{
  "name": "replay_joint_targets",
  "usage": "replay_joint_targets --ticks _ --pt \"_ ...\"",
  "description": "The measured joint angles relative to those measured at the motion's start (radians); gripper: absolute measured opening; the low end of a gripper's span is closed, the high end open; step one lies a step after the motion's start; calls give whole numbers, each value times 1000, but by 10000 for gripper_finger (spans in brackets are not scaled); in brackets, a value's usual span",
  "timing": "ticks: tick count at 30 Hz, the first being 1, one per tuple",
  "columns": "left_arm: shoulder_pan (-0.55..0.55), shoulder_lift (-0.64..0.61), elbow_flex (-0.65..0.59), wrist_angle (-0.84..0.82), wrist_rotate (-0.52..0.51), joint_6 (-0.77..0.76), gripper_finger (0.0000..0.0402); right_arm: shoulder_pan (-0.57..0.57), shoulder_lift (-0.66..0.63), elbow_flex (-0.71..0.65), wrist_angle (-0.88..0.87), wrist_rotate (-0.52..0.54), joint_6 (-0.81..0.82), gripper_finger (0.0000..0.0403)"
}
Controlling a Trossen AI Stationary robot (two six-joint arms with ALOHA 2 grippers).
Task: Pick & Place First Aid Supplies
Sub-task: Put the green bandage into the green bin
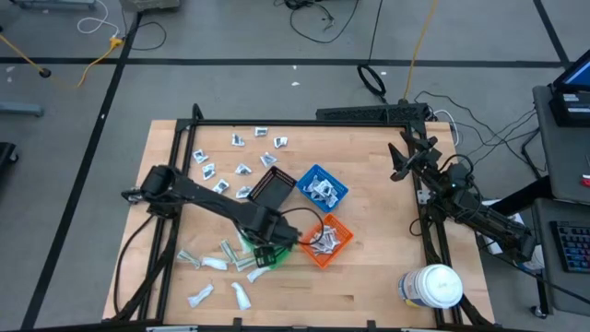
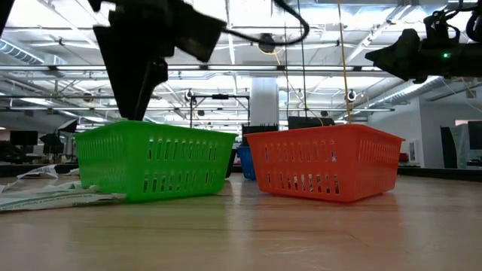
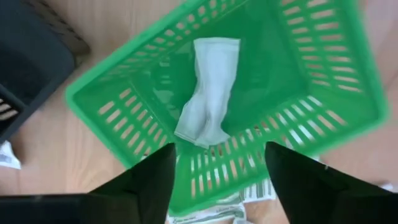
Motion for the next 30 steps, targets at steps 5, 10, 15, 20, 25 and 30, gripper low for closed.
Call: replay_joint_targets --ticks 5,10,15,20,25,30 --pt "-19 -39 0 -7 -8 20 277 0 0 0 0 0 0 263" --pt "-55 -88 -22 -7 -8 23 277 0 0 0 0 0 0 263" --pt "-107 -159 -136 39 10 -19 265 0 0 0 0 0 0 263" --pt "-178 -234 -265 83 21 -78 252 0 0 0 -1 0 0 263" --pt "-250 -307 -375 114 23 -131 254 0 0 0 0 0 0 263" --pt "-312 -380 -461 117 23 -184 266 0 0 0 0 0 0 263"
